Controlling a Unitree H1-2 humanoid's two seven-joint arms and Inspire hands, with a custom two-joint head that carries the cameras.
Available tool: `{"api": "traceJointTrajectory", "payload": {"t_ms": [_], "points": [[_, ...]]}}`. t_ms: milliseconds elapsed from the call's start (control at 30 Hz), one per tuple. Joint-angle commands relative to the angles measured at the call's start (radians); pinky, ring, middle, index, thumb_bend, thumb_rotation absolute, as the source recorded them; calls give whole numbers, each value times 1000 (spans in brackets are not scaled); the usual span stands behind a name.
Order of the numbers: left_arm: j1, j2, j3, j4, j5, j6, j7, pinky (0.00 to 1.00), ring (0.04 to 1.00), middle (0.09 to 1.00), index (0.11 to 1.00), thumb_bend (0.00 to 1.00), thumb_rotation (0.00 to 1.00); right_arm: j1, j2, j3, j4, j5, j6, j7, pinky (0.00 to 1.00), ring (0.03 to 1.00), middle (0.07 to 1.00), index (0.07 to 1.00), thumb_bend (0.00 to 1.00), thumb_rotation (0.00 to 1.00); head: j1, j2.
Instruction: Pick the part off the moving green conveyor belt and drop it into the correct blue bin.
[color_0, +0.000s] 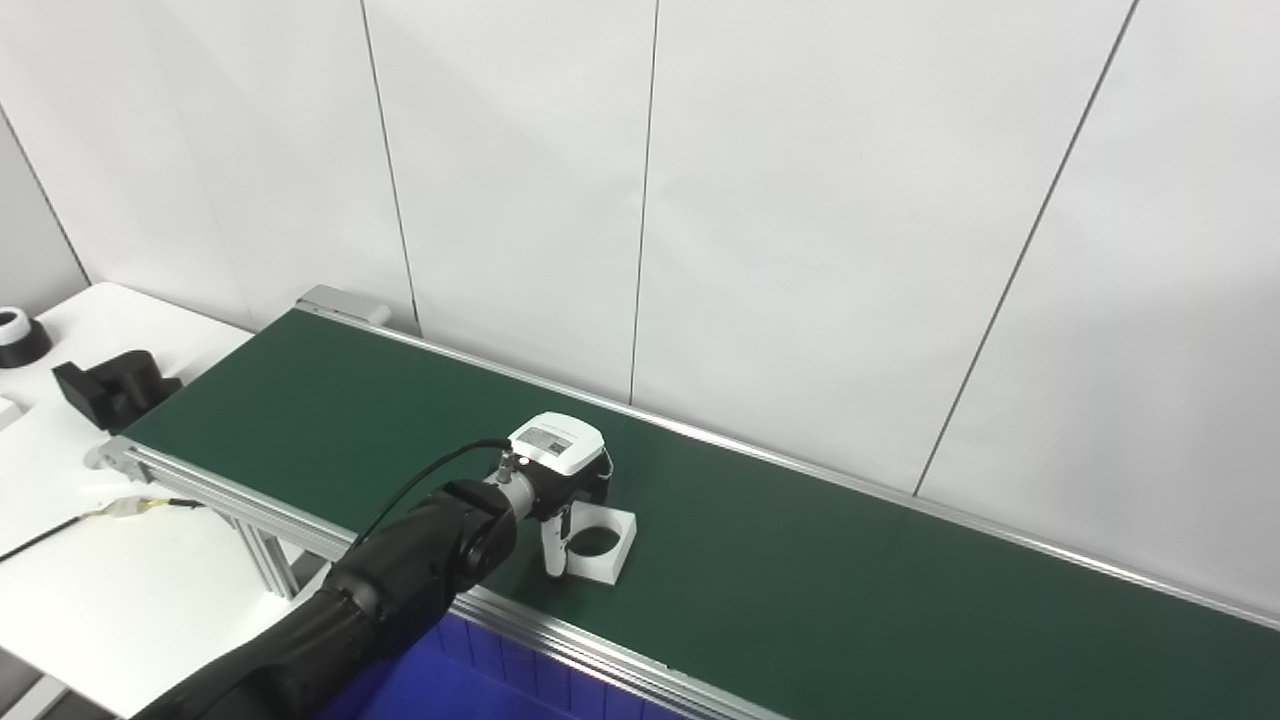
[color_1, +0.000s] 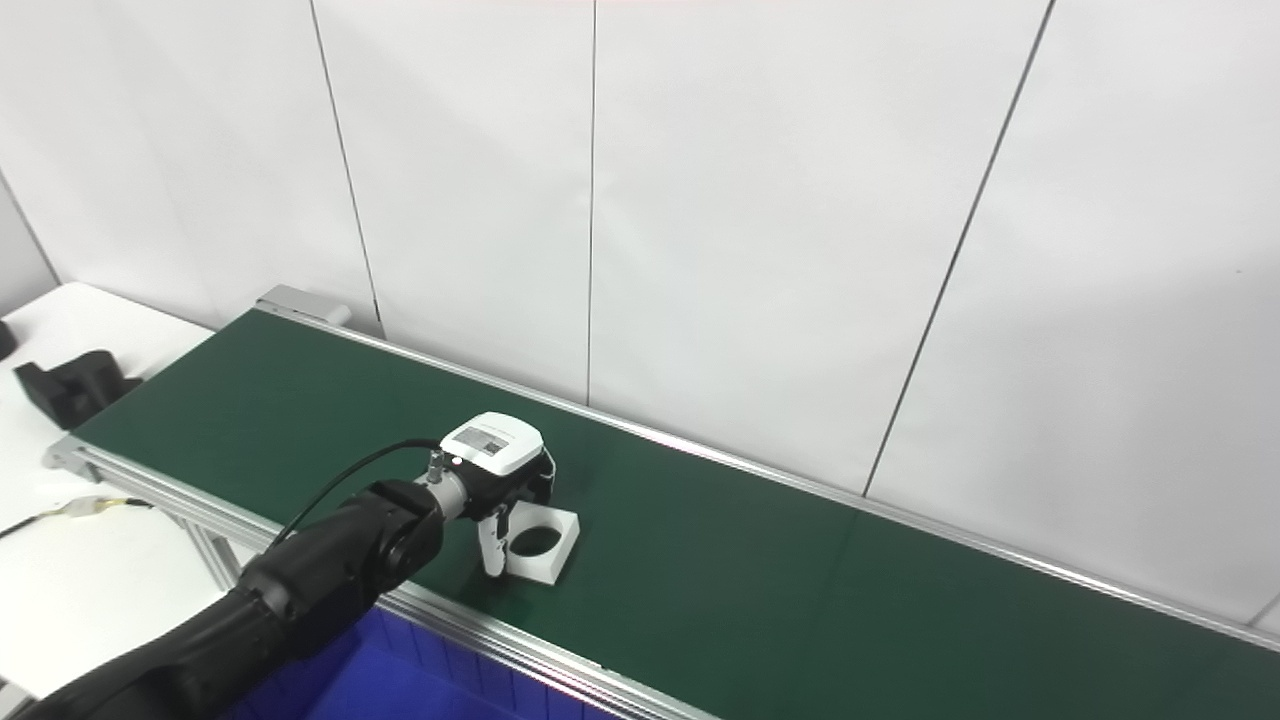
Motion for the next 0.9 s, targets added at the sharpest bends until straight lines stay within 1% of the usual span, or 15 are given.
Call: {"api": "traceJointTrajectory", "payload": {"t_ms": [0, 33, 100, 133, 267, 300, 433, 633, 733, 867], "points": [[-21, 39, 32, -88, -24, -4, -4, 684, 652, 632, 487, 522, 55, -6, 2, 1, -25, 3, -48, -1, 648, 748, 790, 878, 433, 769, -3, 2], [-14, 42, 42, -120, -33, -4, -15, 677, 630, 598, 486, 521, 55, -6, 2, 1, -25, 4, -48, -1, 647, 746, 789, 877, 426, 759, -3, 2], [2, 49, 61, -184, -51, -1, -37, 687, 611, 552, 465, 516, 7, -9, 1, 0, -22, 4, -48, -1, 647, 750, 791, 878, 435, 760, -8, 3], [6, 51, 66, -205, -56, 1, -46, 688, 610, 550, 464, 516, 5, -10, 0, -1, -20, 4, -48, -1, 648, 750, 791, 878, 436, 761, -8, 3], [44, 67, 100, -353, -64, 6, -83, 704, 588, 522, 463, 519, 0, -13, -2, -1, -15, 6, -54, -1, 639, 745, 787, 875, 445, 759, -9, 3], [54, 70, 108, -392, -64, 16, -101, 704, 580, 515, 466, 519, 0, -12, -2, -1, -16, 6, -53, -1, 640, 746, 787, 875, 450, 760, -9, 3], [81, 75, 132, -504, -57, 21, -146, 704, 565, 494, 481, 522, 0, -14, -1, -2, -18, 3, -46, -2, 635, 740, 782, 872, 463, 758, -11, 3], [113, 79, 159, -604, -53, -1, -185, 713, 569, 487, 487, 521, 0, -16, -5, -4, -16, 4, -47, -2, 637, 740, 781, 868, 474, 764, -14, 9], [131, 91, 171, -649, -51, -18, -192, 719, 587, 501, 472, 521, 0, -17, -7, -5, -12, 4, -53, -3, 639, 743, 780, 867, 492, 771, -14, 13], [158, 109, 189, -706, -40, -30, -207, 717, 579, 503, 469, 522, 0, -16, -9, -6, -20, 4, -47, -1, 646, 748, 783, 867, 495, 775, -15, 25]]}}
